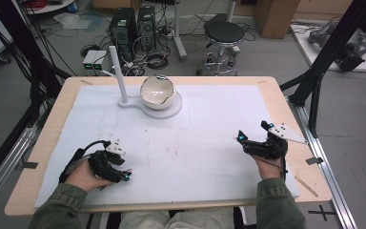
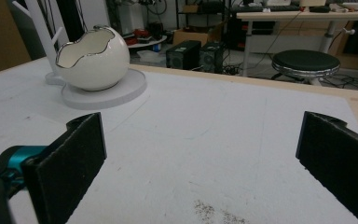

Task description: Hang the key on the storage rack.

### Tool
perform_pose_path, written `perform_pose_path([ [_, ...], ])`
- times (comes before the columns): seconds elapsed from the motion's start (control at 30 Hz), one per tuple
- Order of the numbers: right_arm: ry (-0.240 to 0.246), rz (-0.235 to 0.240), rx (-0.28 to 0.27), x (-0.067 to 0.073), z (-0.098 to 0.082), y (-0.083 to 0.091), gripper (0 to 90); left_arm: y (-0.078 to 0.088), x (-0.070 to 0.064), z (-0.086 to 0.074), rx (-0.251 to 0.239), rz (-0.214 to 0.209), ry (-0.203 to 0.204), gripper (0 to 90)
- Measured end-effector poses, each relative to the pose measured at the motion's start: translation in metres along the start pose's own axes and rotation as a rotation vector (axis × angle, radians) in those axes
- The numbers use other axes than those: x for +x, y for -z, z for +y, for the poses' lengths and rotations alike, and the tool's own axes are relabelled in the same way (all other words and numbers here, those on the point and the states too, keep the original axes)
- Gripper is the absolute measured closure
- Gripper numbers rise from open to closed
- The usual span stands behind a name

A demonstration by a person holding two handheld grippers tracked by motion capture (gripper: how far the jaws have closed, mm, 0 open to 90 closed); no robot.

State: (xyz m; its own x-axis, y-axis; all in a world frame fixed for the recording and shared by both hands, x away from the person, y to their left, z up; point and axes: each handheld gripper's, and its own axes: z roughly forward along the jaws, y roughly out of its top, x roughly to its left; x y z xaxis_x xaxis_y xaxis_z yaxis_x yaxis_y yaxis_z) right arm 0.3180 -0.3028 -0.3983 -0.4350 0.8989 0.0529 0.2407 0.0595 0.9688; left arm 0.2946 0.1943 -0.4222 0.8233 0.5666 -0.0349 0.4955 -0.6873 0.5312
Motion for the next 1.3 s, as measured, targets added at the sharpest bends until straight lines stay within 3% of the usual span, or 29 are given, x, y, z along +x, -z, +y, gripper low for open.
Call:
perform_pose_path([
  [0.27, -0.008, 0.004, 0.003, -0.001, 0.0, 0.0, 0.5, -0.001, -0.002, 0.0, 0.021, 0.009, -0.023, 51.7],
  [0.37, -0.004, 0.005, 0.001, -0.001, 0.0, 0.0, 0.5, 0.0, -0.002, 0.0, 0.018, 0.013, -0.028, 62.2],
  [0.7, 0.003, 0.007, 0.01, -0.001, -0.001, -0.002, 0.5, -0.001, -0.003, 0.0, 0.023, -0.033, -0.051, 79.8],
  [0.73, 0.0, 0.006, 0.014, 0.0, -0.001, -0.002, 0.5, -0.001, 0.001, 0.0, 0.024, -0.06, -0.023, 80.0],
  [0.8, 0.006, 0.006, 0.016, 0.0, -0.001, -0.002, 0.5, -0.001, 0.005, -0.001, 0.014, -0.081, -0.009, 80.3],
  [1.03, 0.005, 0.002, 0.012, 0.001, -0.001, -0.002, 0.5, -0.001, 0.003, -0.001, 0.001, -0.07, -0.018, 80.7],
  [1.3, 0.008, 0.0, 0.012, 0.0, 0.0, -0.002, 0.5, 0.011, 0.008, -0.003, -0.082, -0.056, -0.005, 80.8],
])
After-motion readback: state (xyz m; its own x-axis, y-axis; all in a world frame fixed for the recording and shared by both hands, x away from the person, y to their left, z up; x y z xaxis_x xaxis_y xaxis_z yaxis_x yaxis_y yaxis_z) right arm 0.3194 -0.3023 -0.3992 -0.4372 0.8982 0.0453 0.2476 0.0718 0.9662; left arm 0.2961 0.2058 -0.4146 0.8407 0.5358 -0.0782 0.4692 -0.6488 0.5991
